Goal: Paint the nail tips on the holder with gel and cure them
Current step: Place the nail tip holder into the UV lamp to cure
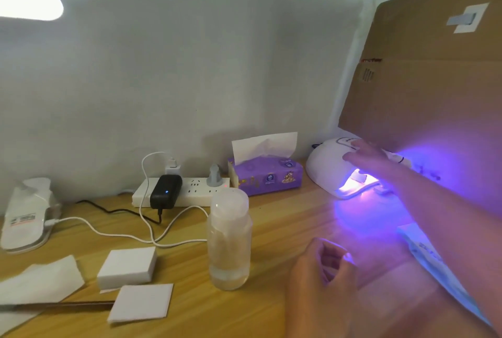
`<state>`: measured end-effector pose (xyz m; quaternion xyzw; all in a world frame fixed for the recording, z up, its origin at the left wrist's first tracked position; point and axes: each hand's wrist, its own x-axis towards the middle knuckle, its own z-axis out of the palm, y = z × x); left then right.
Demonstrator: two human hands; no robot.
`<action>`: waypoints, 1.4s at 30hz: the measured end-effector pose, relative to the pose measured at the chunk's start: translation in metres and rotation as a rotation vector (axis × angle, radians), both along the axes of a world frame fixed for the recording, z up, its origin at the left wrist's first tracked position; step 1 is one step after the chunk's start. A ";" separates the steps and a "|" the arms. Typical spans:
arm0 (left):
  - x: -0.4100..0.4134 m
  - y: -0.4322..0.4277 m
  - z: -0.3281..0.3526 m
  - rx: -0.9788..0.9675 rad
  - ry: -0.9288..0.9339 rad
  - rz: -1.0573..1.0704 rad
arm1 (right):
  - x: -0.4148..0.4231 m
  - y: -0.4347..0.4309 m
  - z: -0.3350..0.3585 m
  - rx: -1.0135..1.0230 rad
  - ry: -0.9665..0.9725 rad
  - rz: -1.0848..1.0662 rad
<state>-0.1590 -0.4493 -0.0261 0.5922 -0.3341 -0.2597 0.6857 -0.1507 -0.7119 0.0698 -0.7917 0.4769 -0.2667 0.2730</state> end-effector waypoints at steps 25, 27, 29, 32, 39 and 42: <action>0.122 0.284 0.076 -0.159 -0.696 0.900 | 0.002 0.419 -0.053 -0.062 -0.348 0.627; 0.144 0.328 0.069 -0.126 -0.636 1.030 | 0.020 0.437 -0.055 -0.122 -0.223 0.681; 0.167 0.366 0.055 -0.057 -0.534 1.157 | 0.038 0.452 -0.056 -0.162 -0.155 0.746; 0.192 0.409 0.034 0.051 -0.388 1.286 | 0.064 0.460 -0.059 -0.180 -0.058 0.736; 0.212 0.429 0.011 0.099 -0.178 1.141 | 0.084 0.461 -0.074 -0.304 -0.003 0.572; 0.214 0.421 0.012 0.141 -0.227 1.017 | 0.075 0.466 -0.067 -0.358 -0.208 0.679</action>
